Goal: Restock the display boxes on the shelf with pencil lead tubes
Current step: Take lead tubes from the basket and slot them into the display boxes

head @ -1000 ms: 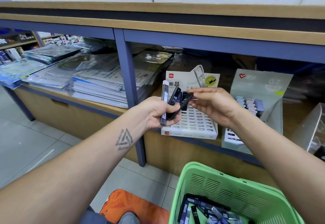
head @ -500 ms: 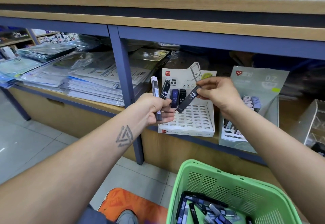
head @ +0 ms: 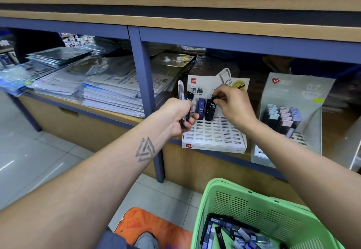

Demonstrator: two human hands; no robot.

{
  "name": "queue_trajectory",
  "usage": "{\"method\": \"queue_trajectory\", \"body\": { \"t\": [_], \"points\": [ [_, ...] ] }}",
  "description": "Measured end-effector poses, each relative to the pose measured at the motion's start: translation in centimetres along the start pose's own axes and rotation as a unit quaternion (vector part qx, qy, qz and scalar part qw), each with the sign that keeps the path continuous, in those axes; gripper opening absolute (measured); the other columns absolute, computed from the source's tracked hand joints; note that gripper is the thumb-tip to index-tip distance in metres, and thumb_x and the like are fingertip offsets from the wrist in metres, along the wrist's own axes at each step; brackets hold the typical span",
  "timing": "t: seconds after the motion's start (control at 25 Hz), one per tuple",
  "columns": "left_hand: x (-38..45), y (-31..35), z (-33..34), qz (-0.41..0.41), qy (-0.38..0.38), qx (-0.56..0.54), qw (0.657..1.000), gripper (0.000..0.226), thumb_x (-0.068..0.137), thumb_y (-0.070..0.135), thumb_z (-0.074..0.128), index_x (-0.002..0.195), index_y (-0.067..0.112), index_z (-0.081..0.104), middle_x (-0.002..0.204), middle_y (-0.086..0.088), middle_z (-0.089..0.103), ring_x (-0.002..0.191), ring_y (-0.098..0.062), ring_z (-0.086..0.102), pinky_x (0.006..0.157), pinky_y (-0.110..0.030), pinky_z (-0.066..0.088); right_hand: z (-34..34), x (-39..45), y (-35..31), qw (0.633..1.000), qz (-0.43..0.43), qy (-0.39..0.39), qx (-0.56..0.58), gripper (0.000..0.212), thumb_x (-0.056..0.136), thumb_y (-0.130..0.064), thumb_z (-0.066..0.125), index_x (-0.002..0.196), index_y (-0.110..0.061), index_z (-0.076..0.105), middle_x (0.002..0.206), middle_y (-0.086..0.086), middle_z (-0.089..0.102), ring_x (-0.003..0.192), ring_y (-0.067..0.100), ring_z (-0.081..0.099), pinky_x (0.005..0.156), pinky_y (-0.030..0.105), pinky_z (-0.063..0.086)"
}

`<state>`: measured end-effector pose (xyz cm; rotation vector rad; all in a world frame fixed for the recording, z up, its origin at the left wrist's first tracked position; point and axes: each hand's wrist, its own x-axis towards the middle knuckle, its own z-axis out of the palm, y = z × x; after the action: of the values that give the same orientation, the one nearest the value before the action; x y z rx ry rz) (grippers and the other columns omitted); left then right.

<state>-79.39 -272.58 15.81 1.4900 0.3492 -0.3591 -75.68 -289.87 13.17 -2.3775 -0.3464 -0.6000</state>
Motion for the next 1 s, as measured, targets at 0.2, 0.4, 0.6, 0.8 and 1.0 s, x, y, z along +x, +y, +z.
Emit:
{"method": "queue_trajectory", "body": {
  "t": [0.2, 0.4, 0.6, 0.8, 1.0],
  "points": [
    [0.5, -0.2, -0.7, -0.009, -0.008, 0.009, 1.000, 0.016, 0.103, 0.014, 0.042, 0.087, 0.015, 0.047, 0.069, -0.005, 0.058, 0.035, -0.007, 0.037, 0.031, -0.015, 0.024, 1.1, -0.5, 0.6, 1.000, -0.003, -0.019, -0.012, 0.017, 0.092, -0.008, 0.070, 0.106, -0.017, 0.070, 0.098, 0.002, 0.070, 0.094, 0.021, 0.065, 0.086, 0.045, 0.056],
    [0.7, -0.2, -0.9, 0.000, 0.001, 0.010, 1.000, 0.007, 0.102, 0.014, 0.045, 0.096, 0.014, 0.049, 0.069, -0.007, 0.059, 0.038, -0.008, 0.037, 0.032, -0.015, 0.024, 1.1, 0.0, 0.6, 0.999, 0.015, -0.044, 0.008, 0.015, 0.088, -0.009, 0.074, 0.094, -0.023, 0.071, 0.090, -0.003, 0.070, 0.090, 0.020, 0.066, 0.083, 0.046, 0.057],
    [0.5, -0.2, -1.0, 0.005, -0.003, 0.003, 1.000, 0.011, 0.103, 0.020, 0.051, 0.094, 0.016, 0.055, 0.069, -0.007, 0.058, 0.043, -0.010, 0.038, 0.034, -0.015, 0.025, 2.0, -0.2, 1.1, 0.997, 0.027, -0.052, -0.046, 0.018, 0.093, -0.007, 0.065, 0.101, -0.020, 0.074, 0.102, 0.004, 0.071, 0.106, 0.029, 0.061, 0.088, 0.045, 0.054],
    [0.4, -0.4, -0.9, 0.002, -0.037, 0.012, 0.999, 0.012, 0.105, 0.026, 0.050, 0.100, 0.019, 0.058, 0.069, -0.005, 0.059, 0.041, -0.008, 0.036, 0.033, -0.014, 0.023, 1.6, -0.2, 0.0, 0.990, 0.000, -0.045, -0.137, 0.029, 0.096, -0.007, 0.056, 0.116, -0.016, 0.074, 0.117, 0.005, 0.062, 0.112, 0.027, 0.055, 0.087, 0.038, 0.050],
    [0.1, -0.4, -0.7, -0.031, -0.081, 0.009, 0.996, 0.015, 0.106, 0.019, 0.045, 0.102, 0.014, 0.059, 0.070, -0.005, 0.060, 0.041, -0.007, 0.036, 0.032, -0.015, 0.024, -0.6, 0.0, -2.5, 0.914, 0.202, -0.065, 0.345, 0.016, 0.099, -0.017, 0.063, 0.107, -0.008, 0.073, 0.089, 0.012, 0.072, 0.070, 0.018, 0.064, 0.061, 0.026, 0.050]
  ]
}}
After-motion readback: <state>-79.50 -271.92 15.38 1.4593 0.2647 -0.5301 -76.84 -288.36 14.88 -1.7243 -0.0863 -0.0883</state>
